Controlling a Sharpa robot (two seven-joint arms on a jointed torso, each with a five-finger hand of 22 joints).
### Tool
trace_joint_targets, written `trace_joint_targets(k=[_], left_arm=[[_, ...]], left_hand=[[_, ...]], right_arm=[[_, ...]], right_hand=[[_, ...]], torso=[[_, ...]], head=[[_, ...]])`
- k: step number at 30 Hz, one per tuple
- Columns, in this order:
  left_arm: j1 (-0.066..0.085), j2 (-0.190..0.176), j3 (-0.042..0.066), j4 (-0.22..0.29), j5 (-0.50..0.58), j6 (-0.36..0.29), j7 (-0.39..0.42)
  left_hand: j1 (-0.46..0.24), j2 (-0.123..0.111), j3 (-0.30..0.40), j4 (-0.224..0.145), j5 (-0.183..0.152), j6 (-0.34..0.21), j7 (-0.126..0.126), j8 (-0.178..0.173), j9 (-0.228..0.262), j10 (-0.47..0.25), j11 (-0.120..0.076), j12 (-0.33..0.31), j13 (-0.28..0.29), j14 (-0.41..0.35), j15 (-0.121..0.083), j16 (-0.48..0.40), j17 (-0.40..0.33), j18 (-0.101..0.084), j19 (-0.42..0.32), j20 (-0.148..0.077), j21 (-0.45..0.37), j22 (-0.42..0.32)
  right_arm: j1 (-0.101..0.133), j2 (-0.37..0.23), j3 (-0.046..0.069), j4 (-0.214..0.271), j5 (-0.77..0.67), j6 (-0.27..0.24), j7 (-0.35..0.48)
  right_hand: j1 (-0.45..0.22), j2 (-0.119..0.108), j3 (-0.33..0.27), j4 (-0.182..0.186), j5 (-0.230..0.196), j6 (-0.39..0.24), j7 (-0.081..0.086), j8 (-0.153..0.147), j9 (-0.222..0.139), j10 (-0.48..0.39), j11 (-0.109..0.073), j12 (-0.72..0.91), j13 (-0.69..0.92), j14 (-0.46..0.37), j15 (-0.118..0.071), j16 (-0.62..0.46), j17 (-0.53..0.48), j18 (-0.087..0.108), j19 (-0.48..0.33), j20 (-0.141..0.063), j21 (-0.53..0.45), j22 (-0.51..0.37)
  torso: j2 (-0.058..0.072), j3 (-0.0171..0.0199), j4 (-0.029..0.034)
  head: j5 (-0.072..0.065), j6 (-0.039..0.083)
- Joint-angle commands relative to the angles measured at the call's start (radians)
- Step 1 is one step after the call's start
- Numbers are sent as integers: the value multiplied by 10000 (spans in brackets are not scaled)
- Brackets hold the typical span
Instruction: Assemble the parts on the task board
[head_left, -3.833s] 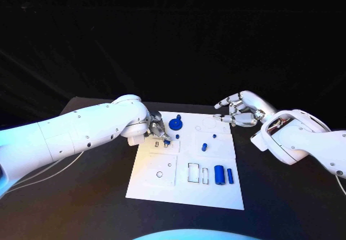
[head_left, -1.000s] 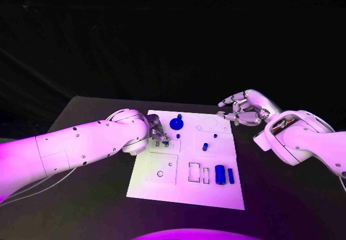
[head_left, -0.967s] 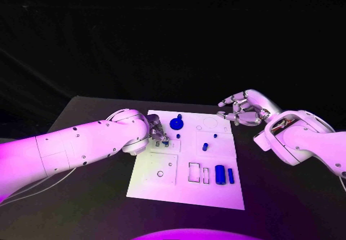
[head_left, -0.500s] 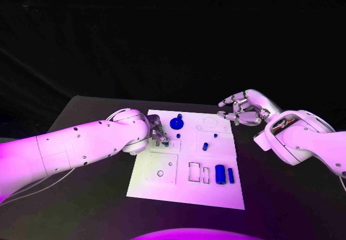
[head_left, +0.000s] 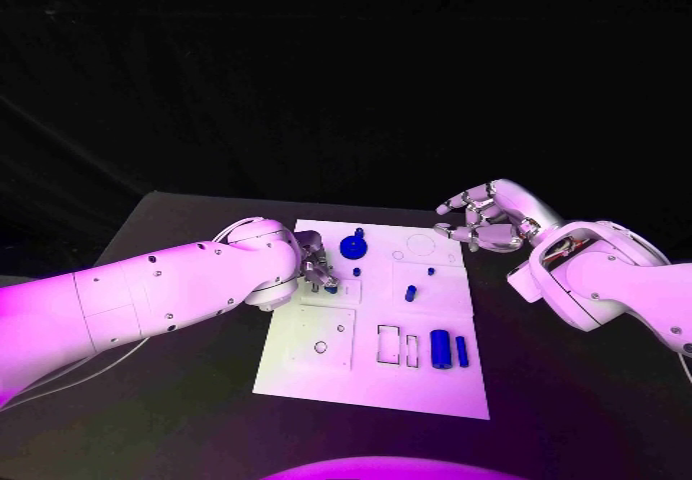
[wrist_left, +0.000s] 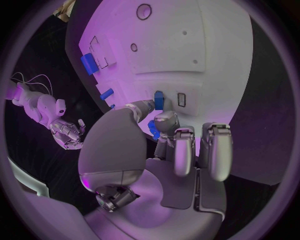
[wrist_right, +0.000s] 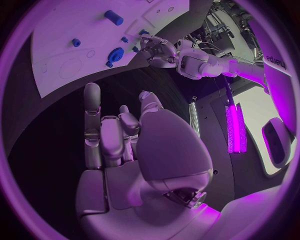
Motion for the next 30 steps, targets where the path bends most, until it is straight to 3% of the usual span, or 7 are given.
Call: trace_joint_targets(k=[1, 12, 16, 24, 30], left_arm=[[-12, 24, -2, 38, -68, 337, -15], [-15, 51, -2, 0, 30, 518, -117], [-14, 60, -2, -16, 74, 529, -172], [-12, 96, -1, -83, 73, 617, -264], [-10, 136, -1, -135, 64, 619, -289]], left_hand=[[-114, -13, 1772, -1686, 76, 246, -266, 60, 857, 58, -35, -45, -19, 1031, -88, 25, 2633, -146, 1038, -77, 63, 2630], [-202, -39, 1783, -1657, 99, 271, -282, 89, 898, 85, -45, -78, -82, 1031, -95, 25, 2633, -146, 1038, -81, 63, 2630], [-397, -37, 1722, -1543, 55, 287, -332, 150, 999, 129, -81, -140, -206, 1031, -118, 25, 2633, -146, 1038, -92, 63, 2630], [-755, 1, 1151, -1261, -194, 322, -470, 248, 1207, 225, -174, -44, -224, 1031, -196, 25, 2633, -146, 1038, -143, 63, 2630], [-841, 60, 729, -1147, -245, 393, -520, 272, 1278, 279, -211, 166, -39, 1031, -229, 25, 2633, -146, 1038, -172, 63, 2630]], right_arm=[[-8, 9, 3, 4, -43, 159, 93], [-9, 0, 3, 21, -31, 144, 146], [-9, -8, 3, 42, -12, 94, 204], [-9, -17, 3, 57, -1, 24, 229], [-9, -11, 3, 60, 2, 9, 235]], right_hand=[[-36, 37, 45, -30, 18, 39, -64, 33, 10, -13, -88, -66, -12, 30, -49, -68, -6, 90, 69, -32, -62, -10], [-31, 33, 47, -34, 17, 44, -67, 38, 11, -17, -90, -75, -23, 27, -51, -85, -24, 95, 63, -34, -93, -32], [-5, 46, 73, -45, 47, 61, -74, 52, 13, 8, -99, -54, -7, 43, -59, -66, 14, 83, 102, -40, -43, 13], [-19, 3, 66, -41, 33, 20, -64, 38, 3, -70, -91, -147, -110, 15, -56, -157, -81, 111, 34, -43, -246, -132], [-27, 0, 64, -37, 20, 14, -62, 37, 2, -80, -88, -158, -123, 9, -55, -173, -98, 112, 28, -43, -265, -145]], torso=[[-5, -2, -5], [11, -6, 4], [10, -1, 9], [3, -16, 14], [-3, -5, 6]], head=[[-1, -11], [-14, -8], [-26, -58], [-53, -54], [-31, -61]])
